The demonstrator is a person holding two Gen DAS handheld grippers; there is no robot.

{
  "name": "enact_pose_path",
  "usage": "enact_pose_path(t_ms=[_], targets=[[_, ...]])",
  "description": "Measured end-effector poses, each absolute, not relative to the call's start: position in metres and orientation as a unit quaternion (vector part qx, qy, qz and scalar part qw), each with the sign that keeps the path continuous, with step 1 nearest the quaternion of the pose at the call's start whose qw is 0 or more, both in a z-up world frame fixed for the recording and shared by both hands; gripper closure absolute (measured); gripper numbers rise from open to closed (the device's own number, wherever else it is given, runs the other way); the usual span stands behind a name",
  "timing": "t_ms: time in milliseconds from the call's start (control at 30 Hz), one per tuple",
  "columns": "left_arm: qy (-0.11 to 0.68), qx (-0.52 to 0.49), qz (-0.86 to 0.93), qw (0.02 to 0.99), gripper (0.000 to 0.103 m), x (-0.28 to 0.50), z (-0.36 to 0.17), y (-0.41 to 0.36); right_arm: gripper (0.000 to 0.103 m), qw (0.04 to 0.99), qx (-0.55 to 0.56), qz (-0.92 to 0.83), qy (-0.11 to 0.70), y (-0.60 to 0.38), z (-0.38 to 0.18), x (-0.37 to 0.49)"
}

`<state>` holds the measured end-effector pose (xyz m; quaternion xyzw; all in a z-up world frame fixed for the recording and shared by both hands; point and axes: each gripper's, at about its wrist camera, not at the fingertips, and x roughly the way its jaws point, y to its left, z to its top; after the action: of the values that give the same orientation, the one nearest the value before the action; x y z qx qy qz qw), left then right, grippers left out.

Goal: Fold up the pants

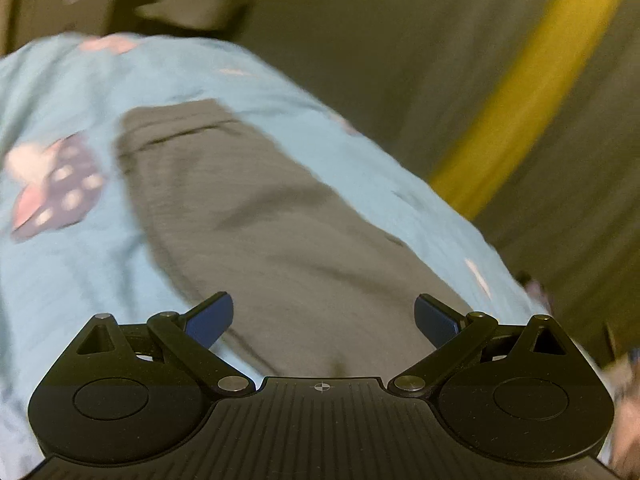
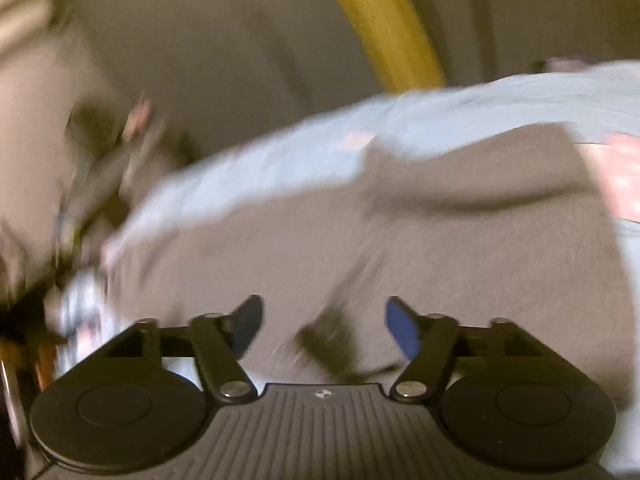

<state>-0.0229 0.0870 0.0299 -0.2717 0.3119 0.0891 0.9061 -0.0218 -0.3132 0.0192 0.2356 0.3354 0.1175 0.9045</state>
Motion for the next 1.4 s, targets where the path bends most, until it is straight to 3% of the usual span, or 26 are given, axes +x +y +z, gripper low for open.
enact_pose_path(t_ms=[100, 200, 300, 400, 700, 767, 900, 933, 1033, 1067, 1100, 1267, 1400], targets=[[0.323, -0.216, 0.016, 0.921, 0.002, -0.012, 0.033, 0.047, 0.014, 0.883, 0.328, -0.017, 0.336, -0.362, 0.008, -0.028], [0.378, -0.192, -0.082, 0.902, 0.002, 0.011, 0.027, 0.004, 0.012, 0.834, 0.439, -0.042, 0.331, -0.393, -0.007, -0.036], [0.447, -0.226, -0.167, 0.849, 0.002, 0.042, 0.011, -0.030, 0.004, 0.854, 0.405, -0.054, 0.322, -0.390, 0.004, -0.040], [0.475, -0.248, -0.185, 0.824, 0.002, 0.065, 0.003, -0.056, 0.004, 0.875, 0.358, -0.068, 0.318, -0.382, 0.010, -0.043], [0.515, -0.148, -0.195, 0.821, 0.005, 0.102, -0.021, -0.110, 0.004, 0.862, 0.366, -0.113, 0.332, -0.404, -0.003, -0.038], [0.531, -0.162, -0.195, 0.808, 0.016, 0.110, -0.029, -0.108, 0.004, 0.857, 0.374, -0.116, 0.333, -0.406, -0.006, -0.037], [0.540, -0.187, -0.212, 0.793, 0.028, 0.118, -0.038, -0.108, 0.004, 0.837, 0.397, -0.117, 0.358, -0.411, -0.018, -0.032], [0.542, -0.188, -0.218, 0.789, 0.042, 0.123, -0.040, -0.110, 0.004, 0.834, 0.398, -0.117, 0.363, -0.411, -0.020, -0.030], [0.544, -0.190, -0.225, 0.786, 0.055, 0.126, -0.041, -0.112, 0.004, 0.836, 0.396, -0.113, 0.362, -0.409, -0.020, -0.030], [0.545, -0.186, -0.226, 0.786, 0.070, 0.127, -0.042, -0.112, 0.004, 0.837, 0.395, -0.111, 0.361, -0.408, -0.019, -0.031], [0.544, -0.183, -0.225, 0.787, 0.077, 0.127, -0.044, -0.113, 0.004, 0.838, 0.395, -0.109, 0.360, -0.407, -0.019, -0.031], [0.535, -0.212, -0.227, 0.786, 0.083, 0.125, -0.042, -0.110, 0.004, 0.836, 0.396, -0.107, 0.365, -0.405, -0.021, -0.029], [0.527, -0.194, -0.225, 0.796, 0.078, 0.119, -0.040, -0.109, 0.004, 0.836, 0.398, -0.108, 0.363, -0.405, -0.020, -0.030]])
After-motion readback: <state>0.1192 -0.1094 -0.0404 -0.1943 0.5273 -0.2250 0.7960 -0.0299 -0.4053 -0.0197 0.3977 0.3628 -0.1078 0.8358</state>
